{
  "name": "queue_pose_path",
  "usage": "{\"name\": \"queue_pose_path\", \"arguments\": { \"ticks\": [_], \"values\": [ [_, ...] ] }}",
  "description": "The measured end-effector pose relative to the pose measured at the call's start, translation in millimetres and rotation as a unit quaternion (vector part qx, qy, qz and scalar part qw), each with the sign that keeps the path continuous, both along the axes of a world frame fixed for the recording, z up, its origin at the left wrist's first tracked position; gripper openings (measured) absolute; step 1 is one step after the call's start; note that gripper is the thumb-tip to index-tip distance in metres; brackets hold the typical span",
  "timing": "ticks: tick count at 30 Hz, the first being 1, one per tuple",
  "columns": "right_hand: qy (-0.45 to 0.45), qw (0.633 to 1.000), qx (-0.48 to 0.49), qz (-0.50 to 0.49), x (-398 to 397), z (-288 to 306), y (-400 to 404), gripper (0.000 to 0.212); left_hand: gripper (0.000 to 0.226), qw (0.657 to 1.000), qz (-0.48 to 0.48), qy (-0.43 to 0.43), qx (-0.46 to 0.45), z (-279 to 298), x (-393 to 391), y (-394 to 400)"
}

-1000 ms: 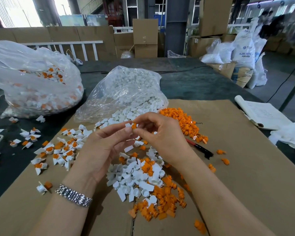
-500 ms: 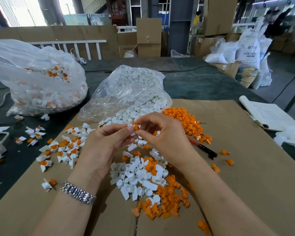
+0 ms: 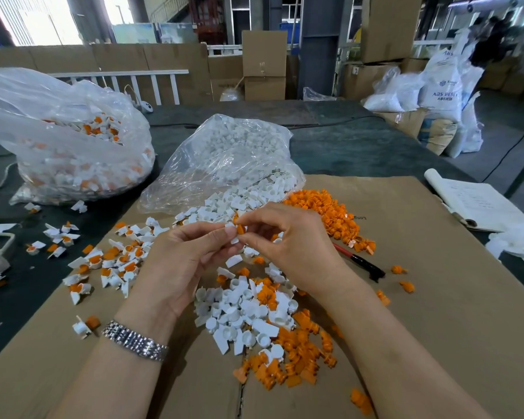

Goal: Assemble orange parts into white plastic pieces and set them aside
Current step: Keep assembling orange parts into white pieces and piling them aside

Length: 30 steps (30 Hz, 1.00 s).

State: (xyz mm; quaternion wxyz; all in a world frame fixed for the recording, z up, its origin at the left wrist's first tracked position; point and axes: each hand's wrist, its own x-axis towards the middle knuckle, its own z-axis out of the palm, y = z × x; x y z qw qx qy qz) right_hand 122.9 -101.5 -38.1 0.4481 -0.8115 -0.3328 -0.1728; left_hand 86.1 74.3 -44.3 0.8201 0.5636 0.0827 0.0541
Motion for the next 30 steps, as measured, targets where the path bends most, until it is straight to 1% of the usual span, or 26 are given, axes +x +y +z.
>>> {"name": "queue_pose_path", "arguments": {
  "ticks": [3,7,14,17,19,21,22,23,24,25,26,27,28,30],
  "values": [
    [0.005,1.0,-0.015,-0.001,-0.5,0.3,0.0,0.024,0.017,1.0,-0.001,0.008,0.003,-0.1,0.2,0.8],
    [0.025,1.0,-0.004,-0.009,-0.1,1.1,-1.3,0.024,0.018,1.0,-0.003,0.008,-0.002,0.2,0.6,0.2],
    [0.038,0.999,-0.011,-0.019,-0.7,2.0,-0.9,0.023,0.024,1.0,-0.002,0.005,-0.004,-1.2,1.9,-0.5],
    [0.042,0.998,-0.034,-0.017,-1.5,0.8,0.7,0.023,0.016,1.0,0.006,0.014,0.01,-2.5,2.1,-1.6],
    [0.063,0.997,-0.048,-0.012,0.4,1.1,-1.0,0.025,0.015,0.999,0.017,0.023,0.018,-2.7,2.2,-2.8],
    [0.094,0.993,-0.055,-0.034,6.3,3.3,-8.3,0.029,0.014,0.999,0.021,0.033,0.015,-2.5,2.3,-2.8],
    [0.101,0.99,-0.065,-0.075,10.3,4.4,-14.1,0.028,0.013,0.999,0.021,0.036,0.014,-2.1,2.3,-2.1],
    [0.102,0.981,-0.095,-0.137,14.4,4.8,-21.4,0.027,0.014,0.999,0.02,0.038,0.015,-1.4,2.4,-1.2],
    [0.104,0.961,-0.15,-0.208,18.3,3.2,-29.3,0.028,0.016,0.999,0.02,0.039,0.017,-1.0,2.2,-0.7],
    [0.121,0.931,-0.216,-0.267,20.9,1.1,-36.1,0.033,0.02,0.999,0.021,0.039,0.022,-0.7,2.0,-0.2],
    [0.153,0.902,-0.27,-0.301,22.6,-1.2,-41.6,0.039,0.022,0.999,0.021,0.037,0.026,-0.5,1.9,0.3],
    [0.188,0.883,-0.299,-0.31,23.2,-2.9,-45.1,0.042,0.024,0.999,0.019,0.035,0.031,-0.4,1.8,0.7],
    [0.217,0.876,-0.308,-0.301,23.5,-4.2,-47.3,0.044,0.025,0.999,0.018,0.032,0.034,-0.6,1.8,1.0],
    [0.247,0.876,-0.312,-0.273,22.5,-4.9,-48.2,0.045,0.025,0.999,0.017,0.031,0.037,-1.1,2.2,1.5]
  ]
}}
